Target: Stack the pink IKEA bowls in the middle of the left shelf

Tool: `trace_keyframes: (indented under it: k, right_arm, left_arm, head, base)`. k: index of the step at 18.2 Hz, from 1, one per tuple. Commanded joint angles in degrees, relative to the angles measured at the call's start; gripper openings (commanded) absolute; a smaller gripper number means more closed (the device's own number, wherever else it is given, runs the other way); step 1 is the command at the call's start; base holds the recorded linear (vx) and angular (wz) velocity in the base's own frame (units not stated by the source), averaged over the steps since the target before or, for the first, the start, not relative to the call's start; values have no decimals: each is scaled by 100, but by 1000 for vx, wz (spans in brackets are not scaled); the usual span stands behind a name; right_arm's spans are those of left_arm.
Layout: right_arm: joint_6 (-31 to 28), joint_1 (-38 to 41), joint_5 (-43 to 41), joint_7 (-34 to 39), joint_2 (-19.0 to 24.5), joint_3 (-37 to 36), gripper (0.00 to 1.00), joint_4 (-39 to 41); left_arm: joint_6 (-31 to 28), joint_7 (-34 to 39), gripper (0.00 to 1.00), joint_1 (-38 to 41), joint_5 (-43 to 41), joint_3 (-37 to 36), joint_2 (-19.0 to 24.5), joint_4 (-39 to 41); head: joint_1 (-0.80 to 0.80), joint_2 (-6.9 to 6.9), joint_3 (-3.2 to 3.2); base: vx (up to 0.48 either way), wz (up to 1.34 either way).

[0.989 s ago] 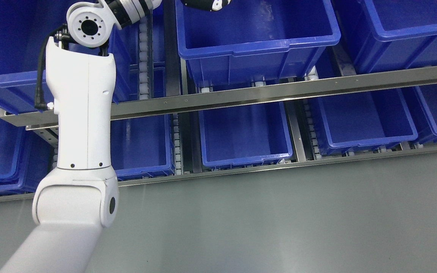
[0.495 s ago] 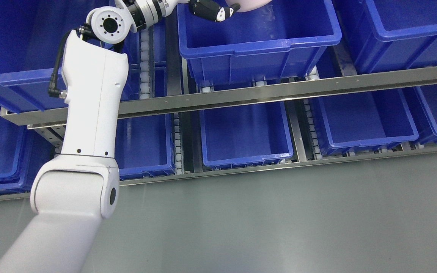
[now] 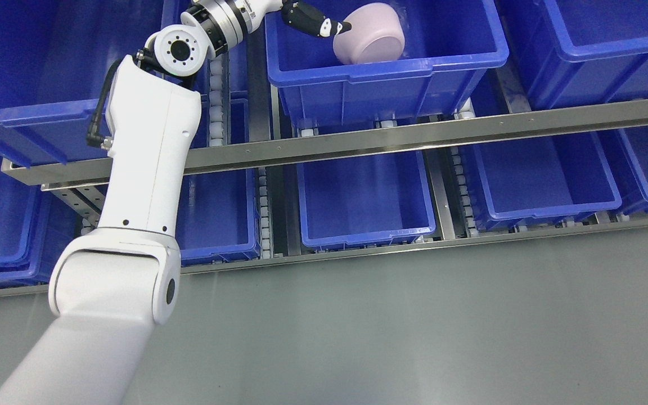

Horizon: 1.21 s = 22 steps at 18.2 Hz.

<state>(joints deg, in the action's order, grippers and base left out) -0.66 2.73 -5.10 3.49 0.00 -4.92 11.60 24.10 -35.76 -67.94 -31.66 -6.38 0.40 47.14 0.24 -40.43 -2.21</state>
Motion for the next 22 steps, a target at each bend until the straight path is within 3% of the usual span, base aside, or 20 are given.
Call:
trace_keyframes:
  k: [1, 4, 6, 8, 11, 14, 17, 19, 22]
  right_arm:
    - [-4, 0, 0, 3, -100, 0, 100, 0]
    - [-4, 0, 0, 3, -100, 0, 100, 0]
    - [-4, 0, 0, 3, -100, 0, 100, 0]
    - [-4, 9, 0, 3, -100, 0, 100, 0]
    - [-4, 0, 0, 3, -100, 0, 100, 0]
    - [-4, 0, 0, 3, -100, 0, 100, 0]
    - [-4, 0, 0, 3, -100, 0, 100, 0]
    - [-4, 0, 0, 3, -100, 0, 100, 0]
    - [-4, 0, 0, 3, -100, 0, 100, 0]
  left_arm:
    - [-28, 323, 84, 61, 98, 424, 60, -188]
    - [-300, 640, 94, 202, 868, 1602, 60, 58]
    - [-432, 789, 99, 403, 1851, 1631, 60, 269]
    - [-800, 1472, 99, 867, 2750, 1518, 60, 829]
    - [-951, 2151, 100, 2026, 2797, 1149, 60, 2111]
    - [-960, 2372, 100, 3116, 2814, 526, 60, 3324]
    - [-951, 2975, 100, 4092, 2832, -80, 60, 4169]
    - [-934, 3566, 100, 4621, 2832, -442, 60, 4461]
    - [-872, 3577, 100, 4913, 2841, -417, 60, 4567]
  head:
    - [0, 0, 0]
    - [0, 0, 0]
    - [0, 0, 0]
    - [0, 0, 0]
    - [0, 0, 0]
    - [0, 0, 0]
    - [0, 0, 0]
    - [0, 0, 0]
    - [0, 0, 0]
  base:
    - [0, 0]
    - [0, 0]
    - [0, 0]
    - [0, 0]
    - [0, 0]
    - [0, 0]
    - [0, 0]
    - [0, 0]
    - [0, 0]
